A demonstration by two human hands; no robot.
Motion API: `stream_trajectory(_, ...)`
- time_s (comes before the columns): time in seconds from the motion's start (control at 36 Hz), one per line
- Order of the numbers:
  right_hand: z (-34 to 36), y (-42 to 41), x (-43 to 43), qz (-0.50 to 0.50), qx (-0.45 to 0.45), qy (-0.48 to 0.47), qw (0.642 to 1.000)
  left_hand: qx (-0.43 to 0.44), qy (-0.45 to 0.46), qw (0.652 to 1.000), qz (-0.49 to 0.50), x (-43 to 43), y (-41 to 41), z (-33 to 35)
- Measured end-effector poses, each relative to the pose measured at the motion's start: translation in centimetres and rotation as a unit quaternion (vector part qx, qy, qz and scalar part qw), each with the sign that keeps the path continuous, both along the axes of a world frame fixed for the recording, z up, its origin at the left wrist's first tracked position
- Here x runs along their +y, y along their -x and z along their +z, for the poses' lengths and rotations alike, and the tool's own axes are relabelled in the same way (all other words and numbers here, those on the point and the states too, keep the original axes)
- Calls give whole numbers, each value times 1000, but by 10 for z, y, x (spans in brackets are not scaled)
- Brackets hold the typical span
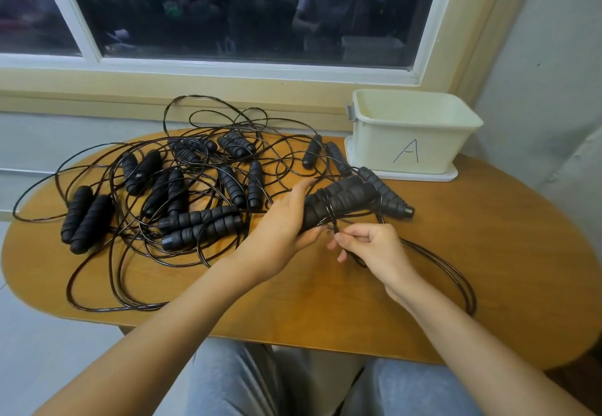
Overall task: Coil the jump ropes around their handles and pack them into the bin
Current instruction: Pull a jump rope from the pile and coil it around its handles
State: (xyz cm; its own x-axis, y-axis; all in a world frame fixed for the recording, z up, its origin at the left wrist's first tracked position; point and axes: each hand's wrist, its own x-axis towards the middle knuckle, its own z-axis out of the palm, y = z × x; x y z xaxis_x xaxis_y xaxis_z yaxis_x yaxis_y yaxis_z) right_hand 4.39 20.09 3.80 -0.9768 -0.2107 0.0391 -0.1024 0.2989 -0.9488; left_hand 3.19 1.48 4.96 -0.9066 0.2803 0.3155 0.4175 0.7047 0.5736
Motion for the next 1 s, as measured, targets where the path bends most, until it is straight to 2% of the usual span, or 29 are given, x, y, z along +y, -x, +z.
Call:
stream_trajectory(0.25, -2, 2, -2, 2, 99, 10, 995, -56, 0, 996, -64, -1, -2, 3)
stream_trajectory(0.39, -3, 2, -3, -7, 116, -19, 993, -81, -27, 994, -62, 2, -5, 7)
stream_trajectory(0.5, -7, -1, -3, -4, 131, -43, 990, -38, 19, 998, -43, 2, -3, 5)
stream_trajectory(0.58, -10, -1, -2, 10, 161, -51, 986, -43, -1, 998, -37, 1, -3, 5)
stream_trajectory(0.72, -20, 0, 8, 48, 241, -148, 958, 4, -26, 999, -31, -3, -2, 9)
stream_trajectory(0.83, -27, 2, 29, 78, 220, -221, 947, 25, -45, 998, -27, -11, 1, 14)
stream_trajectory(1.0, -29, 7, 61, 112, 188, -234, 947, 17, -45, 998, -34, -23, 10, 16)
